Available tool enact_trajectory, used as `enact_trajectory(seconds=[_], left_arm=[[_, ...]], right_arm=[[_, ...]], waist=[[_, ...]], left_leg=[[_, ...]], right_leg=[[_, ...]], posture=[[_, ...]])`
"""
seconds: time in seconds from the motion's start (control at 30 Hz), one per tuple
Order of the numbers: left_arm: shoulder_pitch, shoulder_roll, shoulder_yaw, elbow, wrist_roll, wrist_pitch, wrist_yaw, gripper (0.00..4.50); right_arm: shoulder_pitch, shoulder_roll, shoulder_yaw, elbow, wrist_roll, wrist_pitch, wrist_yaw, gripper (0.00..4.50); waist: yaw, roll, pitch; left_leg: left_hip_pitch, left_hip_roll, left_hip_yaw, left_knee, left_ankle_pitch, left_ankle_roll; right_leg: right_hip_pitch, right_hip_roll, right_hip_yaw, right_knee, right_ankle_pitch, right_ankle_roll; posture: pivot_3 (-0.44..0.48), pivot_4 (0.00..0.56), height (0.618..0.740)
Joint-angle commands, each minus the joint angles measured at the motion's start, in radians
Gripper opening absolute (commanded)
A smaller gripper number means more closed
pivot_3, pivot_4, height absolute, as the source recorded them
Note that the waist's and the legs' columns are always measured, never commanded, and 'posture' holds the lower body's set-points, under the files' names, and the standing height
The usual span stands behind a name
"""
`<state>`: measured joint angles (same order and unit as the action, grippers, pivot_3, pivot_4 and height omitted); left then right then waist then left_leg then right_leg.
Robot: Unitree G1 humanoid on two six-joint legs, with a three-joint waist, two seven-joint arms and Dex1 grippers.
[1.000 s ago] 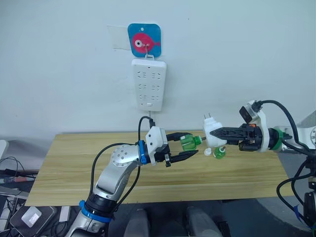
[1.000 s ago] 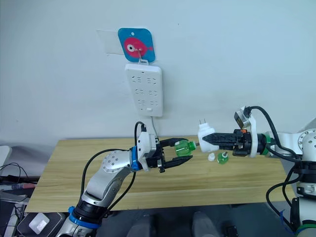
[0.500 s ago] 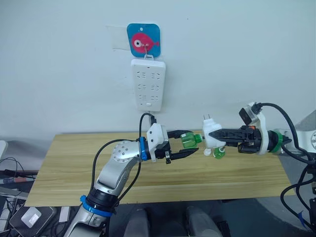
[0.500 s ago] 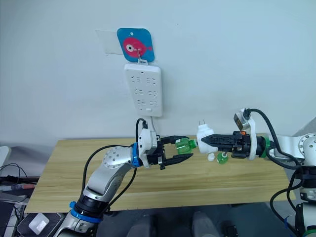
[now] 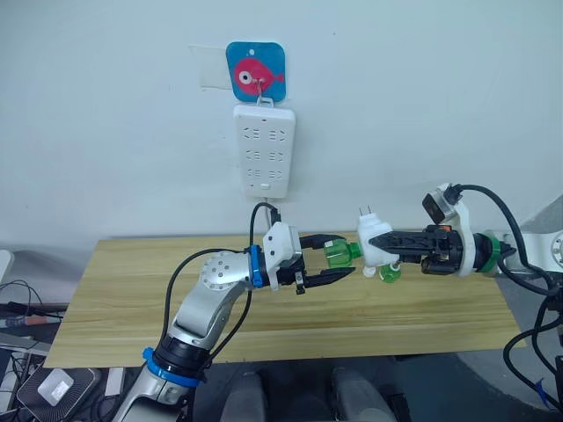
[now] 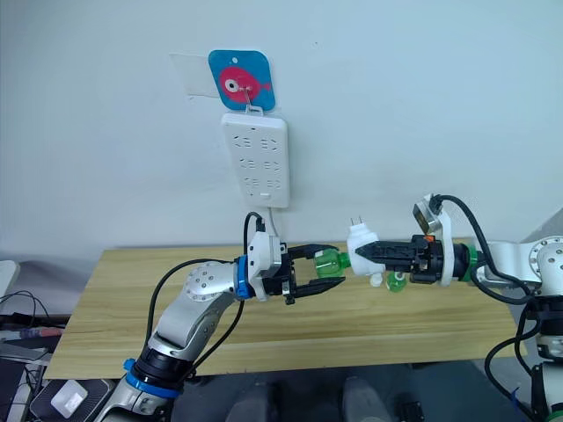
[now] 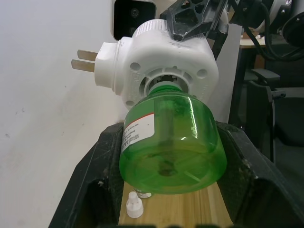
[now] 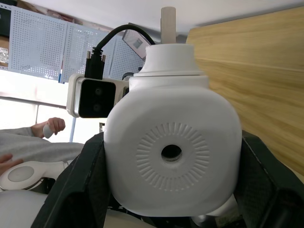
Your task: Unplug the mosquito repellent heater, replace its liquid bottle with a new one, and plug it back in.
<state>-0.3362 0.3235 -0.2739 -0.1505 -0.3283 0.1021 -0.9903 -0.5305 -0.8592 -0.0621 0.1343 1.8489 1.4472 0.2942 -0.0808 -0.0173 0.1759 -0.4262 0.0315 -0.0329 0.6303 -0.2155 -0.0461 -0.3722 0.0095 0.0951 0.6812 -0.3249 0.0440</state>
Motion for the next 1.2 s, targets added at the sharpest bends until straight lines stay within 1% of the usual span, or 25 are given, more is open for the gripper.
enact_trajectory(seconds=[0.03, 0.23, 0.43, 0.6, 0.8, 0.93, 1.07, 1.2], left_arm=[[-0.011, -0.012, -0.017, -0.032, 0.007, -0.012, 0.004, 2.26], [-0.02, -0.026, -0.033, -0.021, 0.022, -0.017, 0.002, 2.26], [-0.019, -0.033, -0.033, -0.026, 0.016, -0.018, -0.008, 2.26], [-0.03, -0.045, -0.021, -0.025, 0.003, -0.016, -0.006, 2.26], [-0.03, -0.059, -0.008, -0.037, -0.026, 0.014, -0.004, 2.26], [-0.031, -0.066, -0.004, -0.068, -0.062, 0.056, -0.002, 2.26], [-0.028, -0.052, -0.009, -0.101, -0.093, 0.11, -0.023, 2.26], [-0.027, -0.046, -0.016, -0.101, -0.076, 0.118, -0.019, 2.26]], right_arm=[[-0.013, -0.012, 0.001, -0.056, 0.059, -0.029, -0.013, 2.98], [-0.01, -0.012, 0.032, -0.109, 0.115, -0.068, -0.057, 2.98], [-0.013, -0.02, 0.049, -0.152, 0.123, -0.061, -0.01, 2.98], [0.002, -0.04, 0.069, -0.161, 0.122, -0.081, -0.052, 2.98], [0.001, -0.029, 0.054, -0.156, 0.123, -0.083, 0.004, 2.98], [0.019, -0.045, 0.062, -0.166, 0.123, -0.096, -0.019, 2.98], [0.022, -0.044, 0.048, -0.174, 0.105, -0.11, -0.009, 2.98], [0.021, -0.042, 0.053, -0.185, 0.105, -0.114, -0.005, 2.98]], waist=[[0.0, 0.0, 0.0], [0.0, 0.0, 0.0], [0.0, 0.0, 0.0], [0.0, 0.0, 0.0], [0.0, 0.0, 0.0], [0.0, 0.0, 0.0], [0.0, 0.0, 0.0], [0.0, 0.0, 0.0]], left_leg=[[0.0, 0.0, 0.0, 0.0, 0.0, 0.0], [0.0, 0.0, 0.0, 0.0, 0.0, 0.0], [0.0, 0.0, 0.0, 0.0, 0.0, 0.0], [0.0, 0.0, 0.0, 0.0, 0.0, 0.0], [0.0, 0.0, 0.0, 0.0, 0.0, 0.0], [0.0, 0.0, 0.0, 0.0, 0.0, 0.0], [0.0, 0.0, -0.001, 0.0, 0.0, 0.0], [0.0, 0.0, -0.001, 0.001, 0.0, 0.0]], right_leg=[[0.0, 0.0, 0.0, 0.0, 0.0, 0.0], [0.0, 0.0, 0.0, 0.0, 0.0, 0.0], [0.0, 0.0, 0.0, 0.0, 0.0, 0.0], [0.0, 0.0, 0.0, 0.0, 0.0, 0.0], [0.0, 0.0, 0.0, 0.0, 0.0, 0.0], [0.0, 0.0, 0.0, 0.0, 0.0, 0.0], [0.0, 0.0, -0.001, 0.0, 0.0, 0.0], [0.0, 0.0, -0.001, 0.0, 0.0, 0.0]], posture=[[-0.068, 0.159, 0.74], [-0.069, 0.157, 0.74], [-0.072, 0.155, 0.74], [-0.072, 0.155, 0.74], [-0.071, 0.155, 0.74], [-0.073, 0.156, 0.74], [-0.072, 0.159, 0.74], [-0.073, 0.159, 0.74]])
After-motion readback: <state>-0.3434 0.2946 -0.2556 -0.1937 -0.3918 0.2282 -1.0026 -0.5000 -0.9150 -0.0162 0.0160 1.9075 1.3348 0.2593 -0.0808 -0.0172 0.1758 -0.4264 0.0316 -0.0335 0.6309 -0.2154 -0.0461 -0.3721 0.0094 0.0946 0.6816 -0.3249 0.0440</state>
